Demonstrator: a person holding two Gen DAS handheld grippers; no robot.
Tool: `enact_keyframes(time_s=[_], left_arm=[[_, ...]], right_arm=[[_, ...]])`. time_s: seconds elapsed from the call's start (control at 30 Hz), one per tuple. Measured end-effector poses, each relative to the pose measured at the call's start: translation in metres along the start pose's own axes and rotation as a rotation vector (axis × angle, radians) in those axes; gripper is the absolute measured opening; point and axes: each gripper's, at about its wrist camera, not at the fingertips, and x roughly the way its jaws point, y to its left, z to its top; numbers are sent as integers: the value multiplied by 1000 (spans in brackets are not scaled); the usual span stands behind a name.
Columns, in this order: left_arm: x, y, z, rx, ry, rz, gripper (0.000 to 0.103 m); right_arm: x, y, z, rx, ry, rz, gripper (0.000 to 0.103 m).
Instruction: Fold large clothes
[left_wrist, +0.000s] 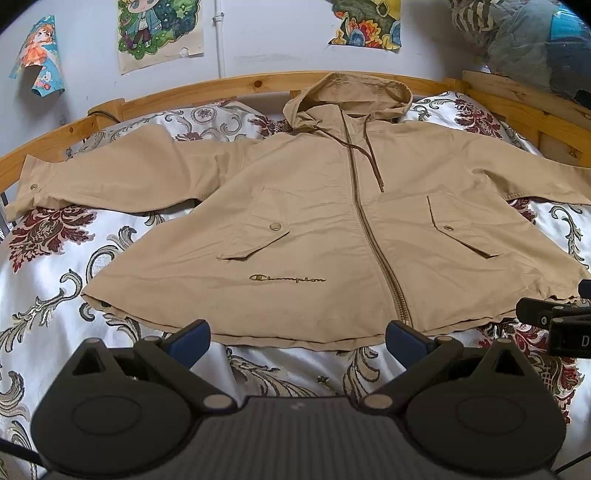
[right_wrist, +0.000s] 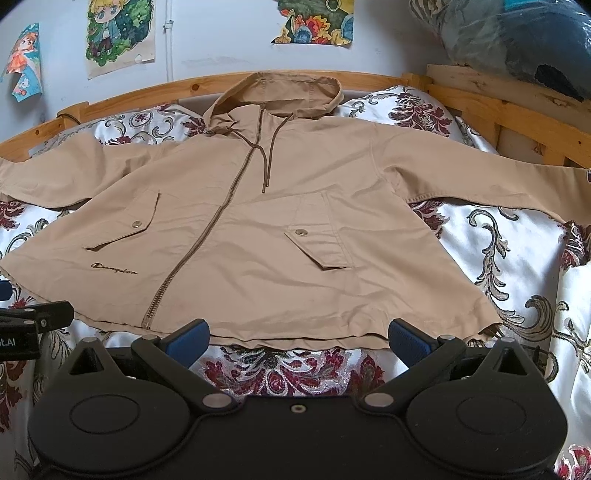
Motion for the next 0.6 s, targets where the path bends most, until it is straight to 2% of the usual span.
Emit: enact_keyframes(time_s=[0.37,0.6], left_arm=[[0,0,0,5,0,0,102],[2,-3,0,21,7,9,102]], right_arm=[[0,0,0,1,1,0,102],[0,-1,1,7,-8,-35,102]])
